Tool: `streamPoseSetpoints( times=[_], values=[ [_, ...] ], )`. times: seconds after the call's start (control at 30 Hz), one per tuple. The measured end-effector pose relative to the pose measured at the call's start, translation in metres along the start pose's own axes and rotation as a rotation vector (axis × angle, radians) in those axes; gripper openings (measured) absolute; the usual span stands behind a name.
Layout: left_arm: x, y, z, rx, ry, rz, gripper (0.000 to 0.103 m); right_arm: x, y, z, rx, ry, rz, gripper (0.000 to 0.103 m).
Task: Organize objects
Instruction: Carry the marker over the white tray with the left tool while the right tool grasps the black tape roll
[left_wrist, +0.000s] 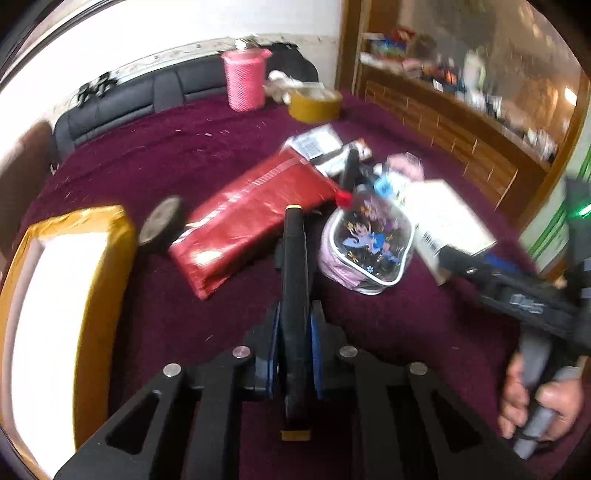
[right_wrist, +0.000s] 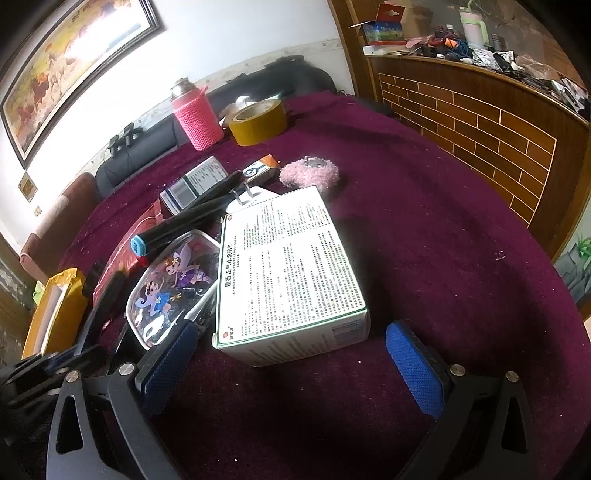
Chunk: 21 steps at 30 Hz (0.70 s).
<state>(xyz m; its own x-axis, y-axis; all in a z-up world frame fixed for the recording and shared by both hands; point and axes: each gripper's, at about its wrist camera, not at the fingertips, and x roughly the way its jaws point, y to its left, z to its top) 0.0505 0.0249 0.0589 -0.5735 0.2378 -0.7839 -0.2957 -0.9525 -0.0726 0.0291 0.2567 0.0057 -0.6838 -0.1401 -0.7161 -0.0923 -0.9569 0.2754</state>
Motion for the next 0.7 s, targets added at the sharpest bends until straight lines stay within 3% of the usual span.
streamPoseSetpoints(
  times=[0.17,0.33,0.5,0.53,0.7],
  values=[
    [-0.065,0.047,-0.021,-0.121,-0.099,-0.029,0.014,-0.024,0.016,0.000,-0.072,-0.055,-0.025,0.103],
    [-0.112,0.107,-0.046,-0.233,-0.169,0.007,0.014,-0.045,0.078,0.017,-0.216,-0.050,0.111,0.103],
    [-0.128,0.149,-0.067,-0.326,-0.198,0.052,0.014,-0.003,0.172,0.044,-0.368,0.121,0.279,0.103],
    [-0.127,0.157,-0.070,-0.343,-0.191,0.055,0.014,0.011,0.192,0.049,-0.393,0.145,0.274,0.102],
    [-0.126,0.181,-0.084,-0.385,-0.175,0.067,0.014,0.063,0.256,0.062,-0.452,0.240,0.221,0.079]
  ],
)
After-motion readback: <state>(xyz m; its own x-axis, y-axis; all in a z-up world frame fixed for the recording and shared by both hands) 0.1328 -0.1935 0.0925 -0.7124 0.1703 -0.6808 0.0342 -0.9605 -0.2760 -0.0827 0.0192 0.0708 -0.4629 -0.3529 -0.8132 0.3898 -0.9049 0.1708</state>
